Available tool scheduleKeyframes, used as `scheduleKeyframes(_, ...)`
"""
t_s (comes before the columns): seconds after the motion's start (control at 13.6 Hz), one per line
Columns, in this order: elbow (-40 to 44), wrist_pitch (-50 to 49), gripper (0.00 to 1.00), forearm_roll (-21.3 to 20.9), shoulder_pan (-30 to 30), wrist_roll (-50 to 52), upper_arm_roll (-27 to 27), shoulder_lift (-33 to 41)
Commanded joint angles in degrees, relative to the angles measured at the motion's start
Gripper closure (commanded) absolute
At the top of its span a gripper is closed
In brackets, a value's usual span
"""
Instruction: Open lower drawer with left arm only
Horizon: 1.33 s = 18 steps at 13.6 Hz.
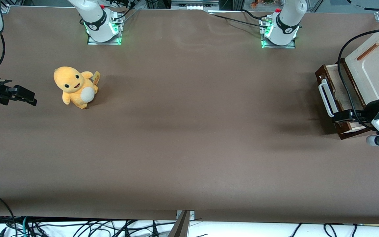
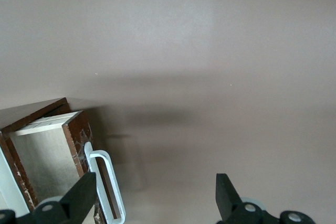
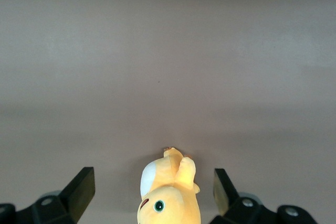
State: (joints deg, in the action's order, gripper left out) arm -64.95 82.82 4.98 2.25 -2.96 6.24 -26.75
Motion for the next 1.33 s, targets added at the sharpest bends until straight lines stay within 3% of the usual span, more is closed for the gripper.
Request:
scheduleKeyframes(0.0,-2.29,1.11,0.00,-0.57,0.82,-1.69,1.14,1.70)
scheduleKeyframes(0.15,-2.29,1.29,0.00,-2.78,0.82,-1.78,0.97,1.44)
scheduleKeyframes(1.25,-5.19,0.15,0.00,-2.96,1.00,-1.87,0.44,2.05)
